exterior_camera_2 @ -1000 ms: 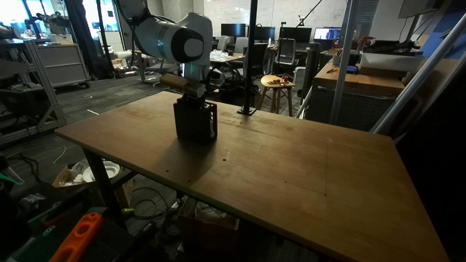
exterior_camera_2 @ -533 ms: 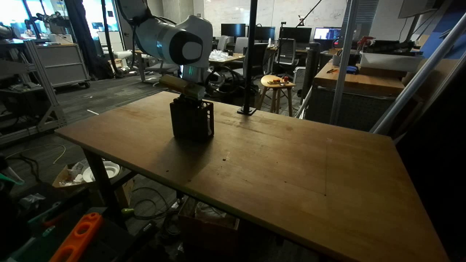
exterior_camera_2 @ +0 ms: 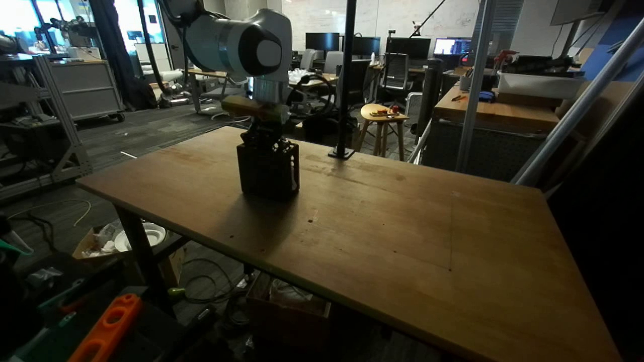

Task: Pick up the cloth and put it in the box

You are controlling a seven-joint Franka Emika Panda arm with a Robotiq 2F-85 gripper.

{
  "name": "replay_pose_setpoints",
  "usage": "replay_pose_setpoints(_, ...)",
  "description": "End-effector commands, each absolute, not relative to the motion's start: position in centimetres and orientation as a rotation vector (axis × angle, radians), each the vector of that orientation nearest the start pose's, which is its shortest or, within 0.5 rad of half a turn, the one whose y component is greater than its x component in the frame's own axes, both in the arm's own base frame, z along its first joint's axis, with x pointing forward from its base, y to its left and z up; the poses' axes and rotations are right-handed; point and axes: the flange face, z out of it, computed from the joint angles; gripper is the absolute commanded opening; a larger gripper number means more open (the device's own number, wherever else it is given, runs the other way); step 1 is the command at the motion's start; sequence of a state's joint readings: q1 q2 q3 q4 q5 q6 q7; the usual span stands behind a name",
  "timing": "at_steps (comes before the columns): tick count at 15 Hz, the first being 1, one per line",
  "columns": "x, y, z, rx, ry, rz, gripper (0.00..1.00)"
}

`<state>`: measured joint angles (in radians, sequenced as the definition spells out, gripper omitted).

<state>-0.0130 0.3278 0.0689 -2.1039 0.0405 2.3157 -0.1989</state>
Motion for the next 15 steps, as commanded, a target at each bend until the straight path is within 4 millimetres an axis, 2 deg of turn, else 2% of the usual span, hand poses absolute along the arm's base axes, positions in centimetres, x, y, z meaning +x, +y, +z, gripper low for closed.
replay_pose_setpoints(1, 55.6, 3.2, 29.5, -3.135, -0.382, 0.205, 0.00)
replay_pose_setpoints(5, 56.0, 3.7, 32.6, -3.173, -0.403, 0.200, 0.00)
replay_pose_setpoints(8, 56.5, 4.3, 34.1, -3.189, -0.401, 0.180, 0.00)
replay_pose_setpoints(12, 57.6, 4.5, 34.9, -3.205, -0.339, 0.137, 0.00)
replay_pose_setpoints(15, 57.9, 4.0, 34.6, -3.229, -0.261, 0.151, 0.00)
